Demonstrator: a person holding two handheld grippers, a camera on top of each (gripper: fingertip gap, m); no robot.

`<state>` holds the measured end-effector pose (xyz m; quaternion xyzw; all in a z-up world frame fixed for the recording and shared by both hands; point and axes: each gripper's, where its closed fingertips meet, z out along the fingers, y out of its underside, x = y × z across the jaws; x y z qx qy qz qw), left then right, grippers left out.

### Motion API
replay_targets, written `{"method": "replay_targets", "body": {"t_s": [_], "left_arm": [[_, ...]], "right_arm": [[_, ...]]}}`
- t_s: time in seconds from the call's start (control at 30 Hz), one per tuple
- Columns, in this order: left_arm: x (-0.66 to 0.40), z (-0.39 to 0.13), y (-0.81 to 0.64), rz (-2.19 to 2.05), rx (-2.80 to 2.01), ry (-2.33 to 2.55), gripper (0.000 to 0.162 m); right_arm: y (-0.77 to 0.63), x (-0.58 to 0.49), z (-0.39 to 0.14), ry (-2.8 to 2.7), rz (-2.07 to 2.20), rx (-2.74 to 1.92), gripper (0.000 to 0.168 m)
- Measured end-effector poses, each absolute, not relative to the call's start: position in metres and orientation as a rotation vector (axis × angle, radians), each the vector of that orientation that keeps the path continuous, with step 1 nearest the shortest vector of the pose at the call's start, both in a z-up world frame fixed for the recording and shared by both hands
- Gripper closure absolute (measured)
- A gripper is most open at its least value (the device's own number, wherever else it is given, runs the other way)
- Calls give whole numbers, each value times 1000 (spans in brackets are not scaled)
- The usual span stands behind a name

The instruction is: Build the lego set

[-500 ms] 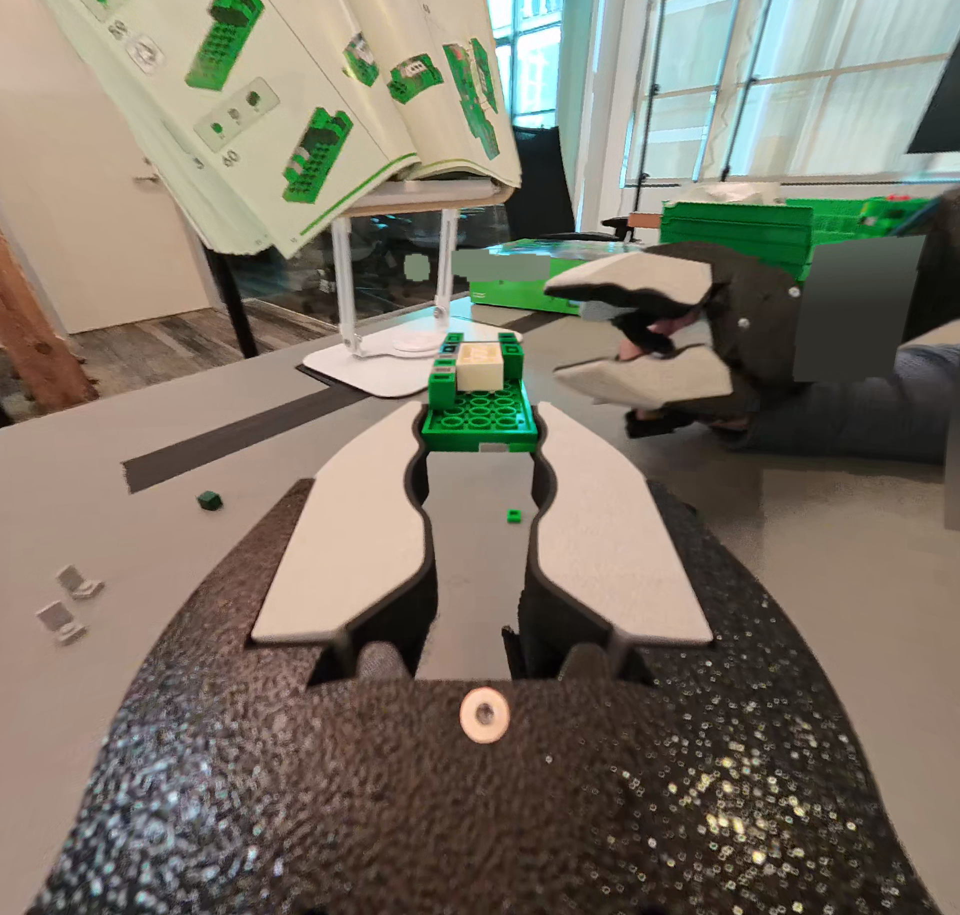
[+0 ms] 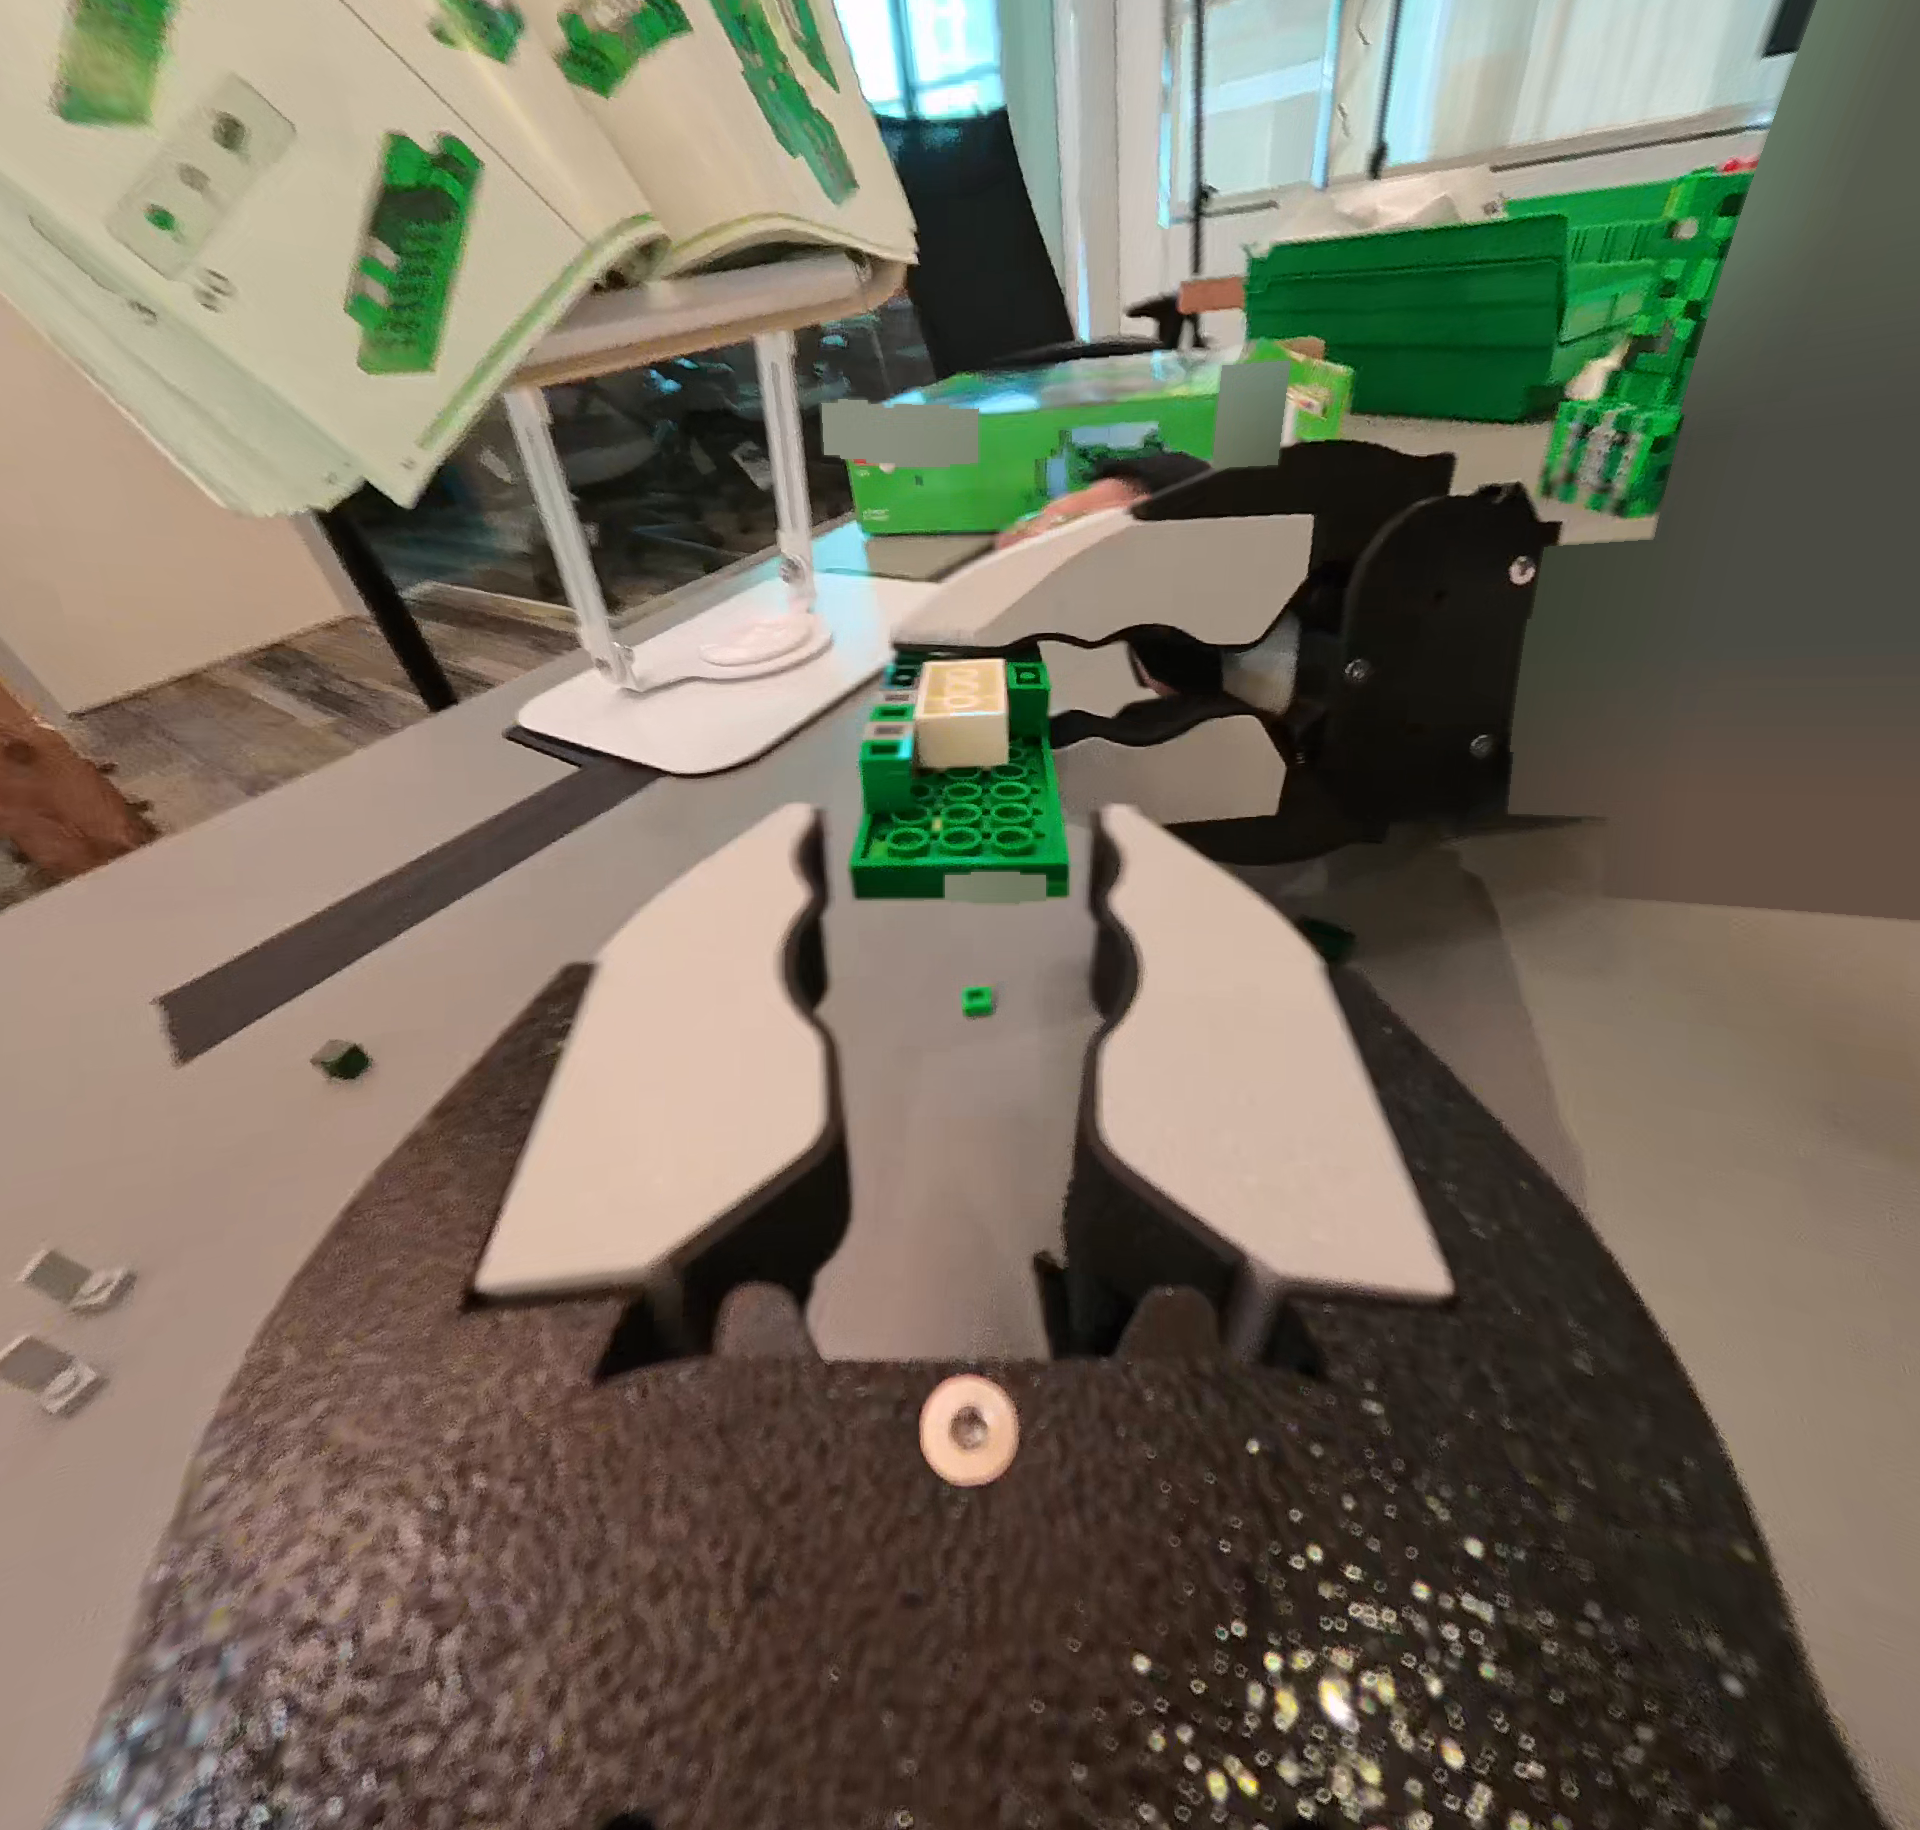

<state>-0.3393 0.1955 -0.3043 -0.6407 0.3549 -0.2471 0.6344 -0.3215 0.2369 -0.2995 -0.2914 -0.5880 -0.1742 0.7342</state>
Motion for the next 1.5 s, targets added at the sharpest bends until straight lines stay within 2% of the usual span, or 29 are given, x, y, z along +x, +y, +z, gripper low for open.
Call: {"method": "replay_targets", "body": {"t_s": [0.03, 0.07, 0.1, 0.3, 0.4, 0.47, 0.53, 0.57, 0.73, 0.8, 0.83, 0.9, 1.07, 1.27, 1.4, 1.5], "left_arm": [[-343, -301, 198, -529, -1447, 779, 99], [-348, -298, 200, -481, -1429, 762, 91], [-352, -297, 201, -417, -1419, 766, 90], [-355, -315, 203, 409, -1279, 1143, 117], [-341, -324, 200, 634, -1164, 1294, 130], [-340, -328, 200, 672, -1147, 1325, 136], [-342, -325, 201, 692, -1130, 1313, 153], [-342, -325, 201, 711, -1118, 1327, 155], [-349, -323, 205, 761, -1130, 1302, 156], [-359, -322, 208, 761, -1162, 1266, 156], [-365, -324, 209, 766, -1185, 1262, 156], [-375, -326, 213, 767, -1216, 1246, 156], [-372, -324, 213, 731, -1204, 1230, 156], [-360, -327, 208, 735, -1161, 1289, 157], [-356, -328, 206, 737, -1142, 1315, 157], [-353, -330, 205, 737, -1144, 1331, 157]], "right_arm": [[241, -318, -300, -1291, -387, -653, 152], [246, -314, -301, -1294, -389, -667, 152], [250, -310, -303, -1299, -387, -681, 152], [255, -306, -313, -1359, -354, -706, 152], [248, -311, -319, -1403, -324, -686, 152], [246, -312, -322, -1425, -312, -675, 152], [244, -313, -326, -1451, -285, -679, 151], [244, -313, -328, -1459, -270, -692, 151], [251, -301, -311, -1360, -206, -788, 138], [250, -285, -306, -1373, -191, -820, 142], [246, -277, -309, -1424, -152, -846, 151], [227, -263, -329, -1619, 8, -990, 163], [157, -253, -355, -1788, 638, -1482, 152], [148, -261, -377, -1899, 591, -1703, 137], [152, -265, -390, -1940, 530, -1754, 139], [151, -264, -392, -1936, 507, -1776, 149]]}}
